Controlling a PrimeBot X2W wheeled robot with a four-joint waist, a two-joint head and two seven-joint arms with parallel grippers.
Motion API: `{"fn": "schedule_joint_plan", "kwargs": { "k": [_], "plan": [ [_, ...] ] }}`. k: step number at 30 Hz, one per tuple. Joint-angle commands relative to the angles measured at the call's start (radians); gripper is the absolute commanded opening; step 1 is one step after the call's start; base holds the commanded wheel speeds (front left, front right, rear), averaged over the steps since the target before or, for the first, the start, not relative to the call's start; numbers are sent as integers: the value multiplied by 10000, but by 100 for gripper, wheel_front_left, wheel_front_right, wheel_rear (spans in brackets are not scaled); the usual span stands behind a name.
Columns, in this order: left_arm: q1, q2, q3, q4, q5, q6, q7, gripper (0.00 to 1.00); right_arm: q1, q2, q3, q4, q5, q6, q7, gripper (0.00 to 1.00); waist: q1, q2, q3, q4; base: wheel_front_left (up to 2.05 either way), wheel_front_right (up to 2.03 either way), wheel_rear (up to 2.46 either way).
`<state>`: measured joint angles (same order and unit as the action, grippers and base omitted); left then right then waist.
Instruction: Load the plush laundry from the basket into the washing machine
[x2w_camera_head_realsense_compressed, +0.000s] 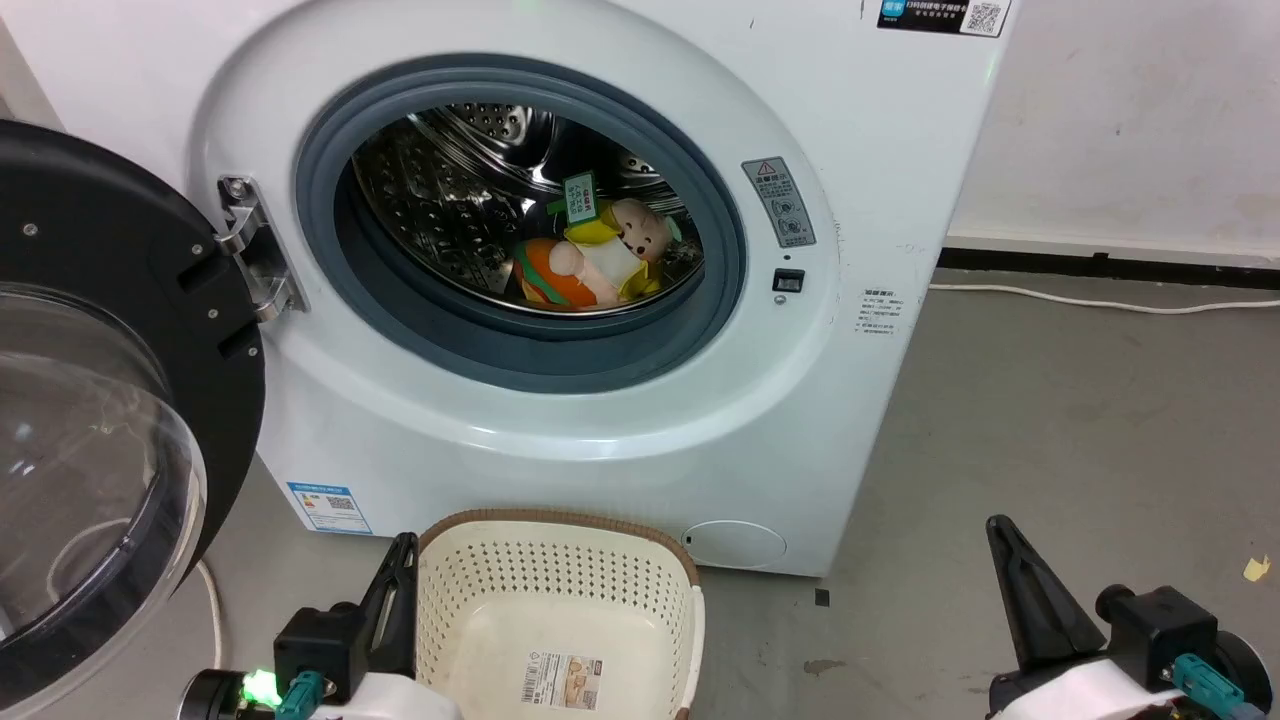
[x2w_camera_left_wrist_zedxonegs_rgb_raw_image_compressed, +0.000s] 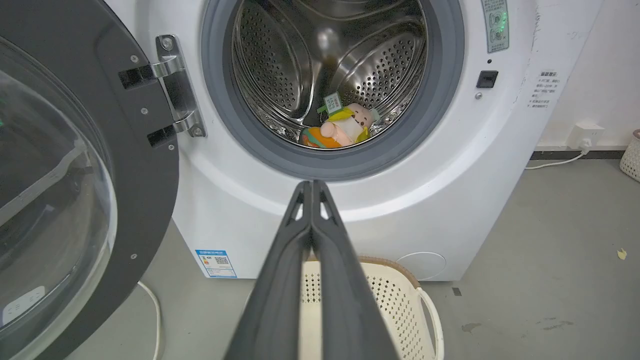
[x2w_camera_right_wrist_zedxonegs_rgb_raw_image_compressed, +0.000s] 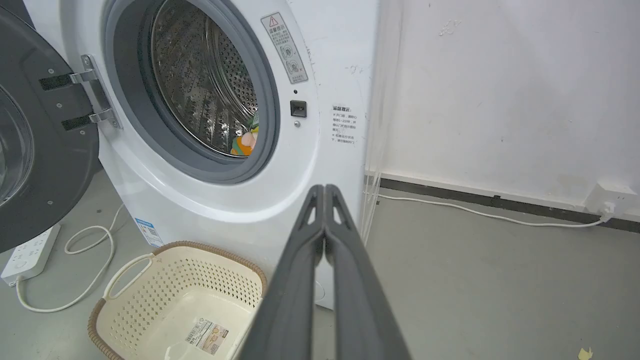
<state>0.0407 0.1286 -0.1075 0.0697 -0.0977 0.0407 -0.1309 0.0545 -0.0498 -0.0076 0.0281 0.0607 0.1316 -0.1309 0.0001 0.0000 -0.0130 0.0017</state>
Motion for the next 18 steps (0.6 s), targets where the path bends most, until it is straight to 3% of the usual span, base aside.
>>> {"fn": "schedule_joint_plan", "kwargs": {
  "k": [1,18],
  "plan": [
    [-125,-69,75,-83,115,-45,69,0,-123,-2,19,-60,-85,-5,63,0,-1,0,2,0,0,0,0],
    [-227,-328,438,-305,428,-176,518,0,-276,-3,39,-140,-274,-6,514,0,-1,0,49,-6,0,0,0]
  ]
}}
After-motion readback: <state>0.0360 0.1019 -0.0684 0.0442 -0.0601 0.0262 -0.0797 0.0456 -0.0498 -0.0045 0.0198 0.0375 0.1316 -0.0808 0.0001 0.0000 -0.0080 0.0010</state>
